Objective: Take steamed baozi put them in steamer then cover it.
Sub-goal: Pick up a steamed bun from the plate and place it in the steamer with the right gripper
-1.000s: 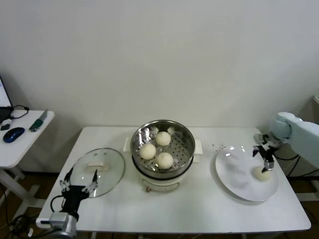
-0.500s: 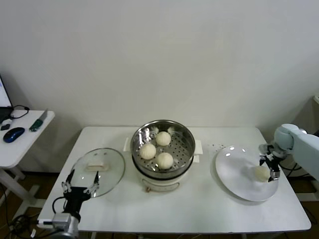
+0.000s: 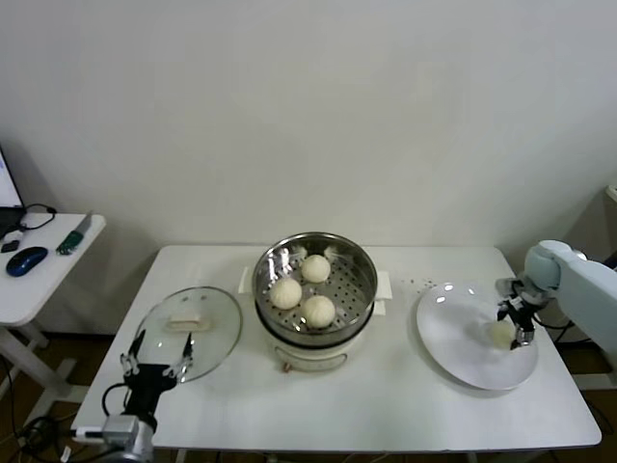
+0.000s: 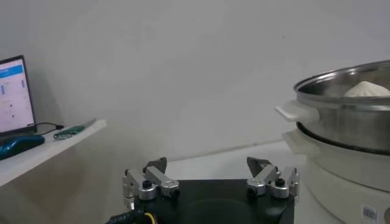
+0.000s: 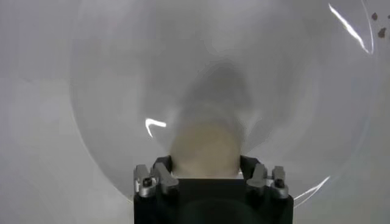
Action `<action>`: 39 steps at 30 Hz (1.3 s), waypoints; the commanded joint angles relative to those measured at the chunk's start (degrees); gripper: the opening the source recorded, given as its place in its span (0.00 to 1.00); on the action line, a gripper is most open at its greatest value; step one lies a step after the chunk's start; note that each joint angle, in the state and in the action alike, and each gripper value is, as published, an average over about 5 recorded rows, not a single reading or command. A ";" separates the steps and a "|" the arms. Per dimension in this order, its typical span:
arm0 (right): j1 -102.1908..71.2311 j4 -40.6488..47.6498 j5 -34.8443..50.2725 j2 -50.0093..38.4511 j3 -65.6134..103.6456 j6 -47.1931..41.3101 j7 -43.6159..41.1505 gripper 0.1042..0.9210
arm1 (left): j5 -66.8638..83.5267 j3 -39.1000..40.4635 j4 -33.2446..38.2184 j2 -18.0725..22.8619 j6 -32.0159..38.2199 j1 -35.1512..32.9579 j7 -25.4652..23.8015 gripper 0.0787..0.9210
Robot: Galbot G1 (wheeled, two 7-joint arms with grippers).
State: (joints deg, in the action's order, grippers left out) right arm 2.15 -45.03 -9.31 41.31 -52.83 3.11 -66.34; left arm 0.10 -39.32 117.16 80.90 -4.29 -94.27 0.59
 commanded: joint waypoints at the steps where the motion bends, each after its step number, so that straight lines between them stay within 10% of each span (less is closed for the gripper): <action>1: 4.48 -0.21 3.97 0.07 -4.17 -0.13 -0.26 0.72 | 0.14 -0.06 0.25 0.35 0.27 -0.44 -0.05 0.88; 23: 50.63 -11.48 57.53 23.08 -44.61 -17.60 3.24 0.69 | 1.54 3.41 2.15 0.03 0.92 -0.06 -1.24 0.88; 39: 46.27 -19.86 66.67 31.73 -49.97 -22.83 10.10 0.69 | 1.17 4.69 2.15 0.18 2.27 -0.71 -1.80 0.88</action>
State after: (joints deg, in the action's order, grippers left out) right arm 47.29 -60.68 48.85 67.21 -97.25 -16.40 -59.48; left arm 1.23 -35.01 119.25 80.92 -2.43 -95.01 -1.06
